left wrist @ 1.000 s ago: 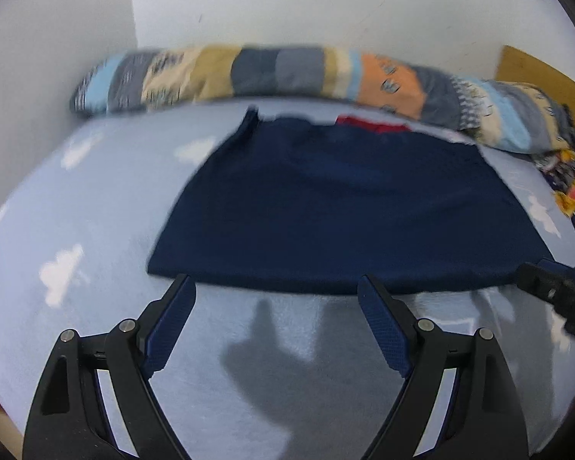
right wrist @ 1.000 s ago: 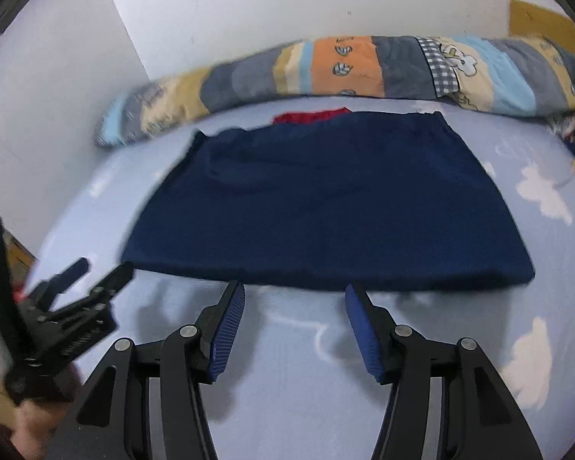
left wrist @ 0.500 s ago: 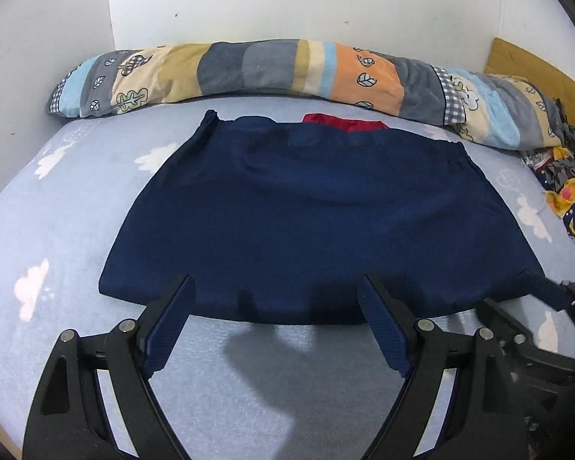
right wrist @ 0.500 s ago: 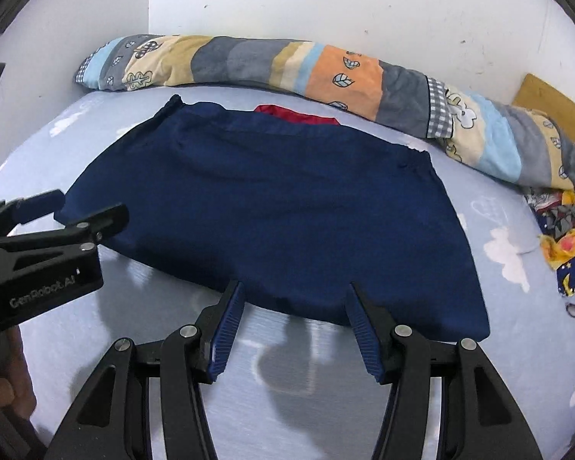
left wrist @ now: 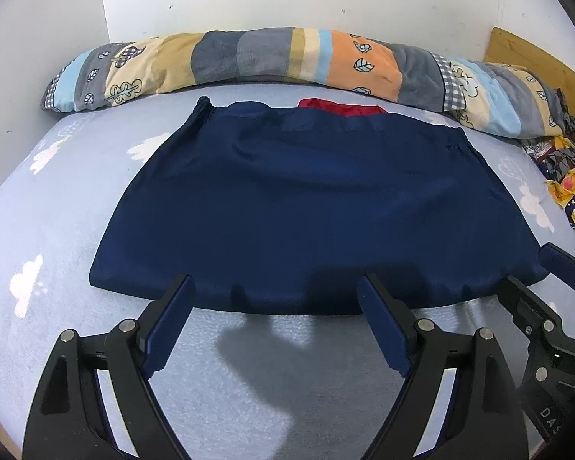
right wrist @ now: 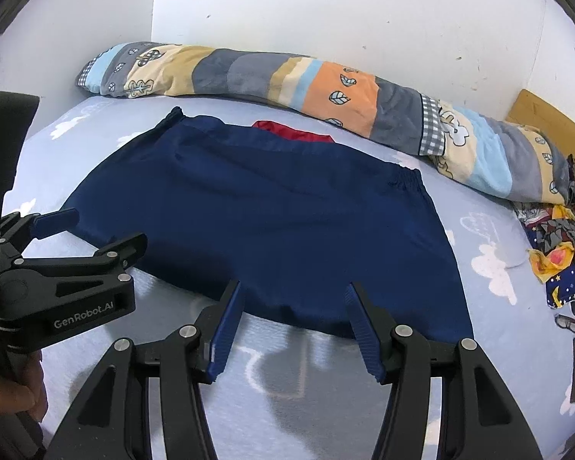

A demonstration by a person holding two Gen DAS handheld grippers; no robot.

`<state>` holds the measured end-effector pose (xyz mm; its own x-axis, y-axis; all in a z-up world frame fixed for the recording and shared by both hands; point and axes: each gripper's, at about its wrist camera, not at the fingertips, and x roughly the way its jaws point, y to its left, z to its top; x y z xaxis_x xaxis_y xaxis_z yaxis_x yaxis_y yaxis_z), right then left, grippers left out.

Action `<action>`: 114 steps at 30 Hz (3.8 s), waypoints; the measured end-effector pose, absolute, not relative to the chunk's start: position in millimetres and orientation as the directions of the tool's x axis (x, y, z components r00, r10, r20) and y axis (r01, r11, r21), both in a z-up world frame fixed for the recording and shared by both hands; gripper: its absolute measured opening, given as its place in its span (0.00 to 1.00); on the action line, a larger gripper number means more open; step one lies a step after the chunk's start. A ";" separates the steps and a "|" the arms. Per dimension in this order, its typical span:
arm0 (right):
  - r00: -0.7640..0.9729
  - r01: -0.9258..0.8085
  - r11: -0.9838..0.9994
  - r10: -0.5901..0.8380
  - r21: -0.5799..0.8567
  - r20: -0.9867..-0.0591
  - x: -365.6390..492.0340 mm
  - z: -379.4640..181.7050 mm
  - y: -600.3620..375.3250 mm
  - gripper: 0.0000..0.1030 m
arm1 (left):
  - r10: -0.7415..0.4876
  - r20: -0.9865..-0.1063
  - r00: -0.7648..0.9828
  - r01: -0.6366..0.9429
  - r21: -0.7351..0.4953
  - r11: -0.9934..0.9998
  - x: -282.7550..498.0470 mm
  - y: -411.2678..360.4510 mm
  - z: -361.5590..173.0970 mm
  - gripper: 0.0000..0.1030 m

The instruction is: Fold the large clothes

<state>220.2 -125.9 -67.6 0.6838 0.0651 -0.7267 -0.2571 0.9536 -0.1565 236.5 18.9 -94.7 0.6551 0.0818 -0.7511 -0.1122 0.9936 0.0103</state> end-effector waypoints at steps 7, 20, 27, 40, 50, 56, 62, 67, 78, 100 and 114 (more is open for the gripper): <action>0.696 -0.260 0.946 0.046 -0.191 -0.717 220.1 -68.5 -120.0 0.56 | 0.079 -0.750 0.657 -0.111 0.007 0.994 237.4 20.3 -94.6 0.85; 0.720 -0.274 0.927 0.022 -0.255 -0.693 215.0 -68.1 -109.1 0.58 | 0.083 -0.746 0.661 -0.113 0.010 0.994 237.3 19.7 -93.6 0.85; 0.729 -0.274 0.920 0.008 -0.281 -0.684 214.3 -68.9 -105.6 0.59 | 0.083 -0.747 0.660 -0.112 0.012 0.994 237.6 19.2 -93.6 0.85; 0.737 -0.277 0.909 -0.006 -0.311 -0.676 213.2 -70.1 -101.2 0.60 | 0.080 -0.748 0.659 -0.107 0.013 0.994 238.4 18.0 -93.3 0.85; 0.695 -0.215 0.955 0.004 -0.203 -0.719 228.8 -72.5 -124.9 0.62 | 0.076 -0.752 0.655 -0.102 0.012 0.995 238.6 18.2 -93.9 0.85; 0.656 -0.145 0.986 0.038 -0.077 -0.754 243.8 -73.3 -160.0 0.63 | 0.073 -0.753 0.654 -0.102 0.007 0.995 239.0 19.7 -94.1 0.85; 0.559 0.217 0.829 0.327 0.515 -0.762 266.0 -108.6 -285.5 0.64 | 0.065 -0.755 0.653 -0.122 -0.020 0.992 240.3 26.5 -92.4 0.85; 0.571 0.452 0.563 0.413 0.692 -0.710 252.8 -154.5 -353.4 0.64 | 0.051 -0.754 0.655 -0.119 -0.036 0.992 239.2 27.8 -90.0 0.85; 0.658 0.432 0.424 0.455 0.796 -0.600 269.2 -198.5 -347.9 0.53 | 0.046 -0.762 0.646 -0.121 -0.042 0.992 238.2 32.0 -92.8 0.85; 0.780 0.082 0.509 0.503 0.857 -0.373 304.1 -128.9 -311.4 0.12 | -0.008 -0.768 0.641 -0.114 -0.105 0.988 269.2 35.0 -110.4 0.85; 0.751 0.057 0.560 0.521 0.826 -0.405 305.1 -119.7 -305.4 0.12 | 0.029 -0.723 0.690 -0.013 0.028 1.000 300.3 4.2 -139.7 0.85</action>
